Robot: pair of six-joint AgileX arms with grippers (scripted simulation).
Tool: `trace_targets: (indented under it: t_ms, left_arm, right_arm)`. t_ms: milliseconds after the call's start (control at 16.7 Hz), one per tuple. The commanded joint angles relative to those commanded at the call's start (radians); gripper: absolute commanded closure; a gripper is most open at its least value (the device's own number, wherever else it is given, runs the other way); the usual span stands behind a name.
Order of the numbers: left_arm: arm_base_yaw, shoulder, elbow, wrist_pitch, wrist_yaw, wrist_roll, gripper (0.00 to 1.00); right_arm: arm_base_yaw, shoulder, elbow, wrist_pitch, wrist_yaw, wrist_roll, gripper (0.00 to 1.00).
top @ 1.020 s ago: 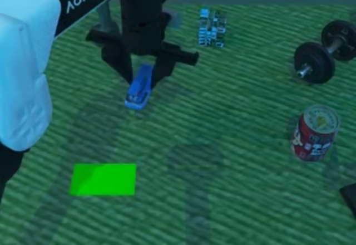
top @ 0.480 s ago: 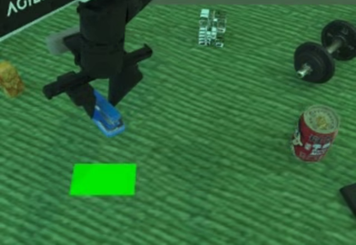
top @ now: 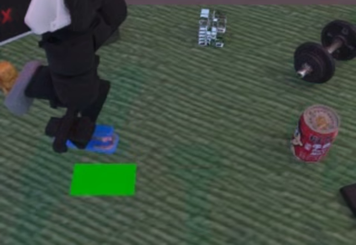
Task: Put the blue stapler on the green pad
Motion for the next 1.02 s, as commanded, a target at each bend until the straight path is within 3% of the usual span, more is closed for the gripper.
trace_targets:
  t_ms: [300,660,1020]
  left_arm:
    - [0.011,-0.074,-0.079,0.079,0.038,-0.152,1.00]
    - [0.005,-0.065,-0.089,0.092,0.036,-0.148,1.00]
    - [0.008,0.011,-0.253,0.352,0.035,-0.150,1.00]
  right_arm:
    - [0.000,0.000,0.000,0.000,0.000,0.000,0.00]
    - [0.000,0.000,0.000,0.000,0.000,0.000,0.00]
    - [0.000,0.000,0.000,0.000,0.000,0.000,0.00]
